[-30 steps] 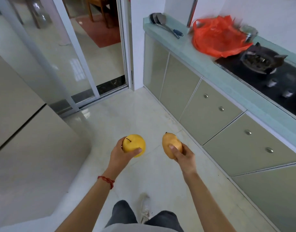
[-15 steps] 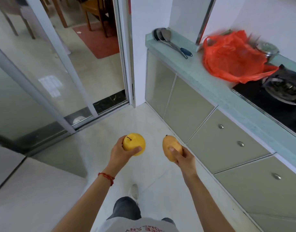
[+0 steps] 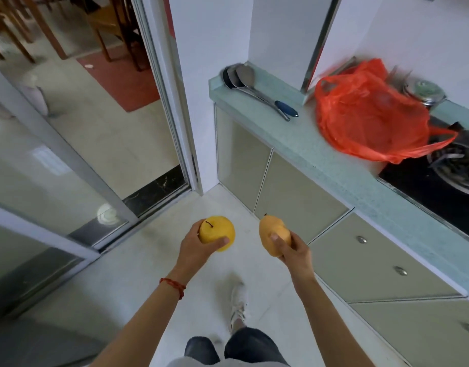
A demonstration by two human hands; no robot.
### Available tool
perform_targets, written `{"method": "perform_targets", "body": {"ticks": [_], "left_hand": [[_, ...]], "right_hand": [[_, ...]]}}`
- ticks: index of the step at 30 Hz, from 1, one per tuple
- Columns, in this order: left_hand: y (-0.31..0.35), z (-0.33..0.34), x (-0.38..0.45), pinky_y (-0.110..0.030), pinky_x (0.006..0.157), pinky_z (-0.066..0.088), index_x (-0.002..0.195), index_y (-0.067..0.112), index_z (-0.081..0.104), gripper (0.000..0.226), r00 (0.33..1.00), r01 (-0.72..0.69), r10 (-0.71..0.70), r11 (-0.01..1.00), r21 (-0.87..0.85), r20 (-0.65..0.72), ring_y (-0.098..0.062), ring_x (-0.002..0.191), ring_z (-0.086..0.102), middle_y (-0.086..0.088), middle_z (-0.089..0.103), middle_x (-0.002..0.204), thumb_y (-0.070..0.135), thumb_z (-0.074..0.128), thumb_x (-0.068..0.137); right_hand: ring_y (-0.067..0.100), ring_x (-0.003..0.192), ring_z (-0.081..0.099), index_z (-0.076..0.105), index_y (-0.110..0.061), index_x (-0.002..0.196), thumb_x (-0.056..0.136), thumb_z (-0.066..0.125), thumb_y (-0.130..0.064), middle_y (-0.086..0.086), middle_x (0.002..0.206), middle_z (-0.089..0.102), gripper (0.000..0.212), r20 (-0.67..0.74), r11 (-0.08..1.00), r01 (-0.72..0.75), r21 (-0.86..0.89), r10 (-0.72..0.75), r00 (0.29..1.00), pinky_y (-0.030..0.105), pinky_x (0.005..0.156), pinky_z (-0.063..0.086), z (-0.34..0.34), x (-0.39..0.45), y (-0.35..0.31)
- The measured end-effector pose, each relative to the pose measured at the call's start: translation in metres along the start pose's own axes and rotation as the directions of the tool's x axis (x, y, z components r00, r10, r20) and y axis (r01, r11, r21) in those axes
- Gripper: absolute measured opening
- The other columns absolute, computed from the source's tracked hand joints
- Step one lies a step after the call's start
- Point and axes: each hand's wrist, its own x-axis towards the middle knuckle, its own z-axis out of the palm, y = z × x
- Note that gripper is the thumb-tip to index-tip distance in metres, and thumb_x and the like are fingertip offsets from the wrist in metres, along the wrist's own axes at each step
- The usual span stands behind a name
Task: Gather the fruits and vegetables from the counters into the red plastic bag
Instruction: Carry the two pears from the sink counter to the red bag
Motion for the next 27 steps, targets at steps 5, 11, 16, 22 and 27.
{"method": "perform_targets", "body": {"ticks": [5, 11, 16, 22, 27], "left_hand": [[0.026, 0.016, 0.056, -0.030, 0.083, 0.041, 0.126, 0.017, 0.048, 0.084, 0.999, 0.008, -0.008, 1.000, -0.005, 0.036, -0.017, 0.100, 0.048, 0.000, 0.052, 0.115, 0.046, 0.075, 0.051], [0.064, 0.041, 0.117, -0.029, 0.082, 0.040, 0.127, 0.019, 0.047, 0.083, 0.992, -0.004, 0.003, 1.000, 0.004, 0.124, -0.016, 0.101, 0.048, 0.004, 0.050, 0.113, 0.042, 0.076, 0.052], [0.093, 0.067, 0.150, -0.026, 0.078, 0.038, 0.125, 0.019, 0.048, 0.084, 0.971, -0.036, 0.030, 0.999, 0.022, 0.237, -0.016, 0.098, 0.049, 0.004, 0.051, 0.109, 0.044, 0.081, 0.051], [0.131, 0.106, 0.188, -0.023, 0.076, 0.041, 0.113, 0.027, 0.051, 0.086, 0.899, -0.146, 0.104, 0.987, 0.067, 0.425, -0.014, 0.096, 0.054, 0.006, 0.057, 0.105, 0.061, 0.066, 0.036], [0.152, 0.132, 0.219, -0.016, 0.067, 0.042, 0.098, 0.034, 0.054, 0.067, 0.813, -0.227, 0.159, 0.972, 0.054, 0.559, -0.006, 0.087, 0.058, 0.012, 0.062, 0.094, 0.058, 0.069, 0.037]], "right_hand": [[0.017, 0.087, 0.060, 0.063, -0.019, 0.103, 0.076, 0.073, -0.024, -0.004, 0.088, 0.062, 0.029, -0.027, 1.000, -0.006, 0.029, 0.007, 1.000, 0.044, 0.087, 0.053, 0.003, 0.050, -0.024], [0.017, 0.085, 0.059, 0.064, -0.017, 0.105, 0.077, 0.073, -0.024, -0.003, 0.087, 0.062, 0.030, -0.084, 0.998, 0.001, 0.065, 0.004, 0.996, 0.039, 0.081, 0.054, -0.005, 0.099, -0.053], [0.011, 0.079, 0.058, 0.063, -0.017, 0.105, 0.079, 0.071, -0.023, -0.004, 0.084, 0.062, 0.028, -0.187, 0.993, 0.010, 0.120, 0.012, 0.982, 0.026, 0.070, 0.051, -0.017, 0.117, -0.063], [0.016, 0.082, 0.060, 0.061, -0.022, 0.095, 0.079, 0.071, -0.020, -0.004, 0.084, 0.064, 0.019, -0.374, 0.966, 0.007, 0.260, 0.095, 0.922, 0.041, 0.083, 0.053, -0.043, 0.128, -0.070], [0.014, 0.081, 0.061, 0.061, -0.020, 0.093, 0.080, 0.070, -0.019, -0.003, 0.085, 0.063, 0.016, -0.501, 0.923, 0.045, 0.381, 0.165, 0.849, 0.039, 0.082, 0.053, -0.046, 0.131, -0.073]]}}
